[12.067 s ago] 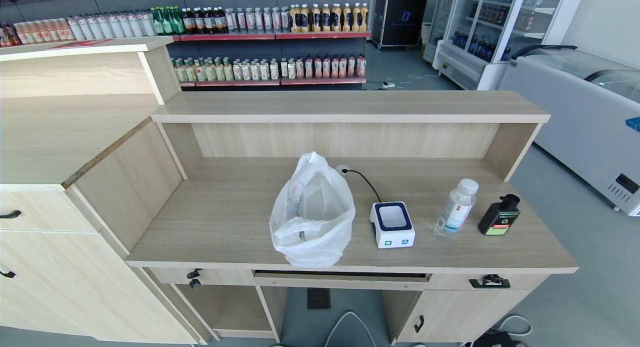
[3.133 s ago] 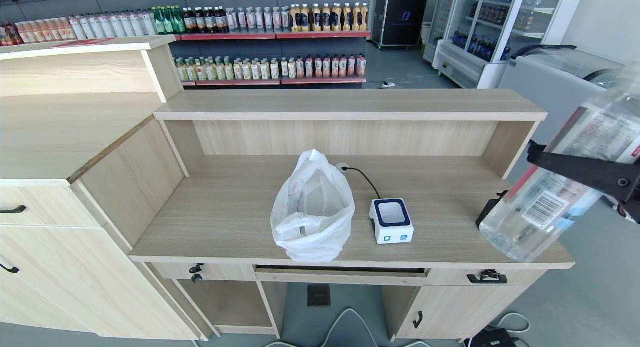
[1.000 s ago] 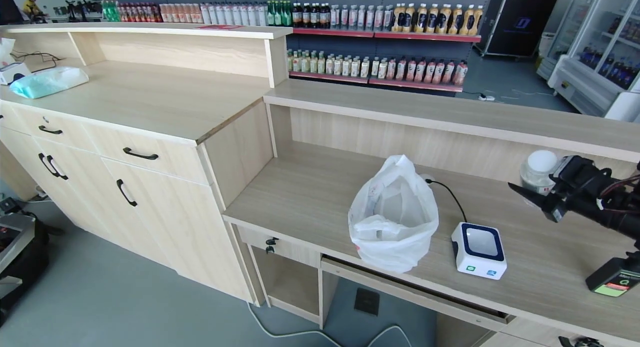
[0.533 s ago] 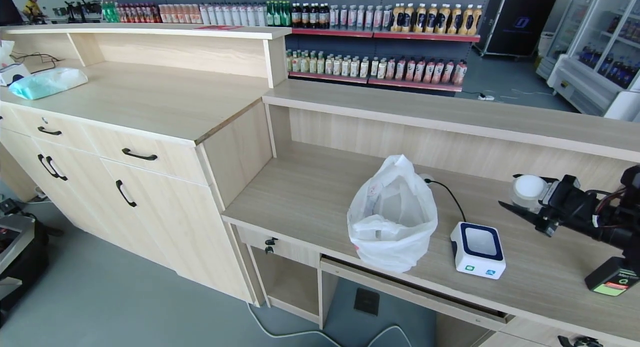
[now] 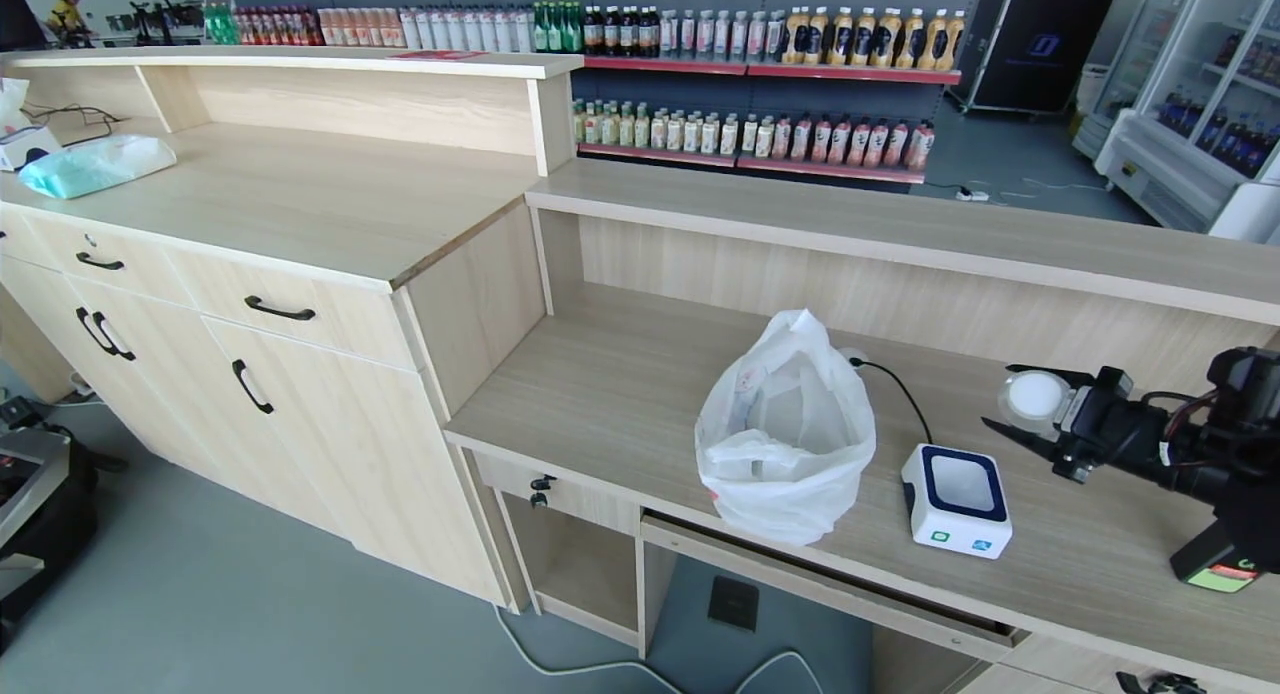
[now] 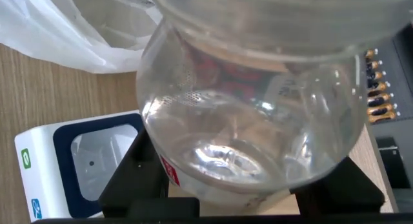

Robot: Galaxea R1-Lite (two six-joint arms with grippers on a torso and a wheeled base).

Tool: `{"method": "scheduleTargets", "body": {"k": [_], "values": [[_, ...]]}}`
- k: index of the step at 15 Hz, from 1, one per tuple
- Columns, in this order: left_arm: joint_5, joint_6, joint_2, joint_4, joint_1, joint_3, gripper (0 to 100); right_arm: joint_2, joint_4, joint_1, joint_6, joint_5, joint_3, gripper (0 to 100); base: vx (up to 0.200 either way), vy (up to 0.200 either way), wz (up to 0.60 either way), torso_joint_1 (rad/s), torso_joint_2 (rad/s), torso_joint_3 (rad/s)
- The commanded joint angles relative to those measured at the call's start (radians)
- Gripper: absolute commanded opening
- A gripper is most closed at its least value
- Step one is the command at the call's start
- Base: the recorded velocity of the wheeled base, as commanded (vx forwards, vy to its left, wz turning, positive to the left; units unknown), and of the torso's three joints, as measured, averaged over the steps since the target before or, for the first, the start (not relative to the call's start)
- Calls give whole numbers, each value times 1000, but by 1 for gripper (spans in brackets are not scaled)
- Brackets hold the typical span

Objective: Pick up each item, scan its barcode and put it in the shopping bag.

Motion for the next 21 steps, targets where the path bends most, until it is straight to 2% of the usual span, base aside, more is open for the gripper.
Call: {"method": "scheduleTargets", "body": {"k": [1, 11, 21], "values": [[0, 0, 0, 0, 0, 0, 100, 41, -2, -1, -10, 11, -4, 0, 0, 0, 0, 0, 0, 0], [0, 0, 0, 0, 0, 0, 100, 126, -64, -1, -27, 45, -29, 0, 0, 0, 0, 0, 0, 0], [0, 0, 0, 0, 0, 0, 100, 169, -65, 13, -44, 76, -36, 0, 0, 0, 0, 0, 0, 0]]}}
